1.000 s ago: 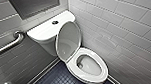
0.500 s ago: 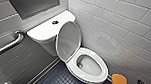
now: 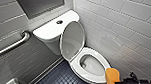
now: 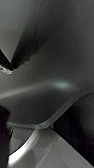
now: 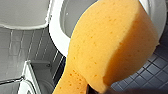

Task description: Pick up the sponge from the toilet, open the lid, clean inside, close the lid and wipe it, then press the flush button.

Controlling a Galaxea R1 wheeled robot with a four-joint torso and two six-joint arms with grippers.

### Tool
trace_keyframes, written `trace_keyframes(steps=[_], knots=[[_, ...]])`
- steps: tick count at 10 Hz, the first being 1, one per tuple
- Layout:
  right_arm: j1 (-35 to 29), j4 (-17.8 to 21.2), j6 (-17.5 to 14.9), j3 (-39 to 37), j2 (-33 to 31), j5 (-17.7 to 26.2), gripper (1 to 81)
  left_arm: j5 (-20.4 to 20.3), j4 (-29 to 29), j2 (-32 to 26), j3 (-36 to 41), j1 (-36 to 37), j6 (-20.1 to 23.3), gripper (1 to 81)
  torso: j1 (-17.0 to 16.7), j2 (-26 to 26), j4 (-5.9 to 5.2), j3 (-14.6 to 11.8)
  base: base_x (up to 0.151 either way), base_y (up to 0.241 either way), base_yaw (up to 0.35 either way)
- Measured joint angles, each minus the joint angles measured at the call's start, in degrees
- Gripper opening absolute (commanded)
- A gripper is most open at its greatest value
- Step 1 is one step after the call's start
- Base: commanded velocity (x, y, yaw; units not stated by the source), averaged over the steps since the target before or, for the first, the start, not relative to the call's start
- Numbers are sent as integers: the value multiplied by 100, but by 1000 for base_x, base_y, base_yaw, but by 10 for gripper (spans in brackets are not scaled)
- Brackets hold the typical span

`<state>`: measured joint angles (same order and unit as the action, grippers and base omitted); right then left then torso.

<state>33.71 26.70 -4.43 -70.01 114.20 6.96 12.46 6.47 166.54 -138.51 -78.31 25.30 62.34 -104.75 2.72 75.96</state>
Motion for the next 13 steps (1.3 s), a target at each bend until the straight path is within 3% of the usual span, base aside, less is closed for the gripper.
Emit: trace_keyframes(steps=[2, 8, 13], knots=[[-427, -10, 90, -322, 173, 262, 10, -4, 0, 17, 0, 12, 0, 811, 0, 0, 0, 0, 0, 0, 0], [-1235, -38, 383, -1952, 2059, 1034, 10, -11, 0, 33, 2, 12, 0, 811, 0, 2, 0, 0, 0, 0, 0], [-1362, -41, 495, -2676, 3241, 1261, 10, -11, 0, 33, 0, 10, 0, 811, 0, 2, 0, 2, 0, 0, 0]])
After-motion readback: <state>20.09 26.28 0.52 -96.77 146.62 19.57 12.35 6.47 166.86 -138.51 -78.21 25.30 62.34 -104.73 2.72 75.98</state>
